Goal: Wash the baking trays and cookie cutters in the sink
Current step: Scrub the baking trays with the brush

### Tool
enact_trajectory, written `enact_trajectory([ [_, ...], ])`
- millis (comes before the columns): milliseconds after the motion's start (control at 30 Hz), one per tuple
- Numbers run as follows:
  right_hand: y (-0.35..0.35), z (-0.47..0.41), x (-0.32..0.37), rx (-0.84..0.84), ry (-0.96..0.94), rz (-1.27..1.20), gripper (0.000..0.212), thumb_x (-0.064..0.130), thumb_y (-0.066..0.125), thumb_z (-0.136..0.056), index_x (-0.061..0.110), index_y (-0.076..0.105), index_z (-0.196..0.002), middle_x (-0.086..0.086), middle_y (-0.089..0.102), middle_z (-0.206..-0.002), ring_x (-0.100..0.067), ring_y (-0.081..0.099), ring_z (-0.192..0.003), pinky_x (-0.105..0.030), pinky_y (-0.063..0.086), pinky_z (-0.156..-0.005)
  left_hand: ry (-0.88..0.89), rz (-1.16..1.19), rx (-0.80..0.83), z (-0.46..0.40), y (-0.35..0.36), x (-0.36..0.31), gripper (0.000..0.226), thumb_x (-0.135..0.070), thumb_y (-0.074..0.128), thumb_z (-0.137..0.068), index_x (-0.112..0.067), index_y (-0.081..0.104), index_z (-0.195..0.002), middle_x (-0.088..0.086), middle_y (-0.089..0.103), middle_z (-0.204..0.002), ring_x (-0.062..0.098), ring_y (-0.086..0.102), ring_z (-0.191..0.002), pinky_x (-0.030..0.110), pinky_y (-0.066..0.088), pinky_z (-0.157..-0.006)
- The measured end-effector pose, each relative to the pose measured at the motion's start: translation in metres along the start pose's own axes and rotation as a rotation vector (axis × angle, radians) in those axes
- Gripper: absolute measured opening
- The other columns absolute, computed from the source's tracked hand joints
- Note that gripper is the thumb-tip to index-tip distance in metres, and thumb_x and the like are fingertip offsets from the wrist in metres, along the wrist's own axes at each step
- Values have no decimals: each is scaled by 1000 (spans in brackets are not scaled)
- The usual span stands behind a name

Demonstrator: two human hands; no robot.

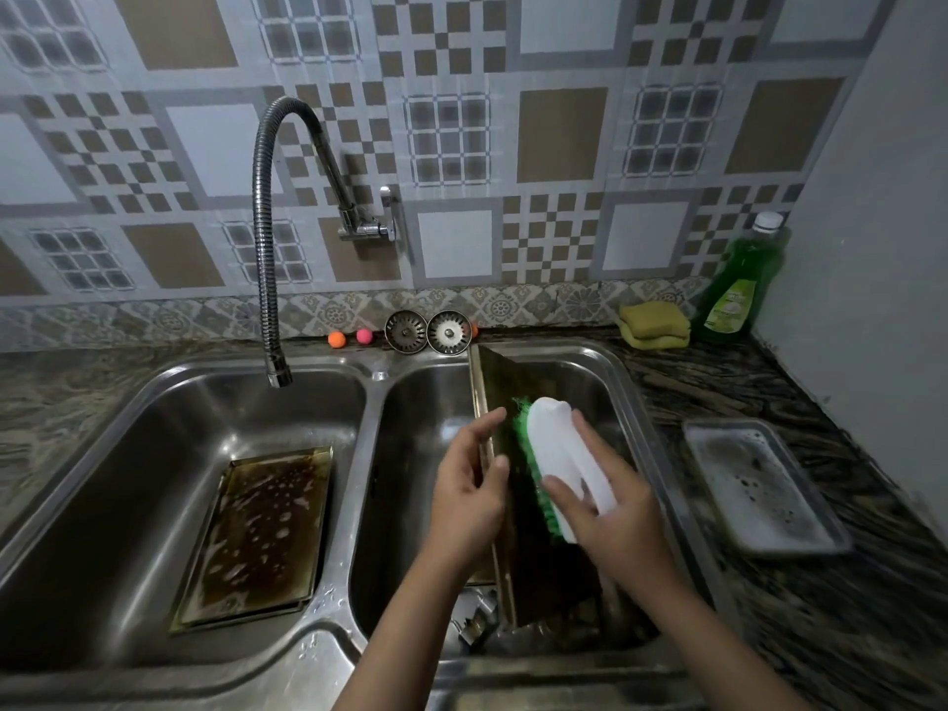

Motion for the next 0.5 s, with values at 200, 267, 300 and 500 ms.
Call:
enact_trajectory([
  [200,-31,-51,-10,-133,157,87,64,21,75,-80,28,46,-137,13,47,-134,-9,54,-121,-21,49,-93,55,47,-9,6,-4,10,38,9,46,-92,-20,57,-115,14,61,-120,24,59,-109,45,47,-95],
  [267,-17,-51,12,-132,89,46,67,25,76,-79,33,44,-138,20,46,-131,-3,60,-108,-10,49,-83,83,62,-52,4,-1,9,37,10,45,-92,-19,58,-111,12,64,-103,22,60,-92,37,50,-83],
  [300,-4,-41,21,-97,33,22,68,29,75,-79,36,42,-138,25,45,-133,-1,60,-107,-10,49,-84,99,84,-104,1,-6,8,38,12,44,-92,-20,59,-107,8,61,-89,15,56,-76,29,48,-72],
  [500,-8,-12,-8,-133,69,46,65,19,76,-79,28,46,-136,6,65,-112,-3,64,-88,-4,47,-71,181,114,-217,-15,-56,-3,39,8,46,-93,-27,61,-103,-7,57,-68,7,47,-58,18,41,-54],
])
Point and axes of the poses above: each hand's wrist, its own z-axis away from the middle knuckle, its own y-axis out of the palm, x = y × z, the point moved 9 cm from there along -z, towards the middle knuckle
